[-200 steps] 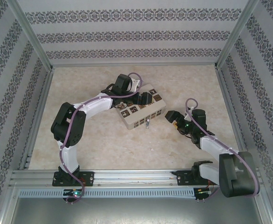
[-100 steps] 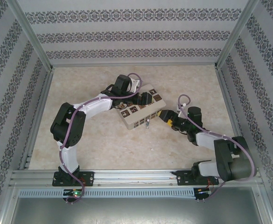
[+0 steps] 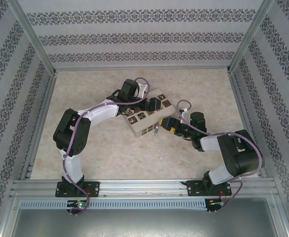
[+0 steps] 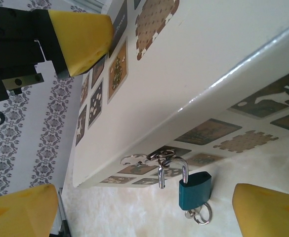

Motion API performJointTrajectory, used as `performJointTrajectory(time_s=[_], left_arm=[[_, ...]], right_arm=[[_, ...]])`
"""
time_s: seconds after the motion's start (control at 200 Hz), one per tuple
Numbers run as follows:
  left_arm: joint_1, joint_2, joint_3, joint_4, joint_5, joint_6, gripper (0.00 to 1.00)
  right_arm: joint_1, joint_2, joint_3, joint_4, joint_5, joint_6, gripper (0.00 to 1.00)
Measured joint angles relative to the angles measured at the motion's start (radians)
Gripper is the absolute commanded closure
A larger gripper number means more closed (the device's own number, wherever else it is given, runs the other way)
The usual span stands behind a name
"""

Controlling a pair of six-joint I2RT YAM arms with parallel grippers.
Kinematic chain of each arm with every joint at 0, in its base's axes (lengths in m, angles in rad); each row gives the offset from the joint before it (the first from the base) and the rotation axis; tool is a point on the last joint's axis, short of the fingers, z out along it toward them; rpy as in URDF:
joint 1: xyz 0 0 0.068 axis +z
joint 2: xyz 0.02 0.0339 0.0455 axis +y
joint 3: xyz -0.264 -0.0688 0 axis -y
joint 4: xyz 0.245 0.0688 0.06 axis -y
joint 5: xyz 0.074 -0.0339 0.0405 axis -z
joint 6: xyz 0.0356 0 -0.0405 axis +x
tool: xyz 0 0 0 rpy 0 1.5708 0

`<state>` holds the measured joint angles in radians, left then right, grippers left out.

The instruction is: Unlock a padlock with a key

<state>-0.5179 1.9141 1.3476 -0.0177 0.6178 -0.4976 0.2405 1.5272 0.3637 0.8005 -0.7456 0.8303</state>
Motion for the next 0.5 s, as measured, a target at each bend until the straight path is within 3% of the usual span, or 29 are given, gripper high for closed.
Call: performJointTrajectory(time_s=[0.5], left_arm=[[0.000,0.000,0.000,0.000,0.000,-0.004,0.01]], right_arm=[[0.024,0.132,0.000,0.149,0.000,0.004,0.13]])
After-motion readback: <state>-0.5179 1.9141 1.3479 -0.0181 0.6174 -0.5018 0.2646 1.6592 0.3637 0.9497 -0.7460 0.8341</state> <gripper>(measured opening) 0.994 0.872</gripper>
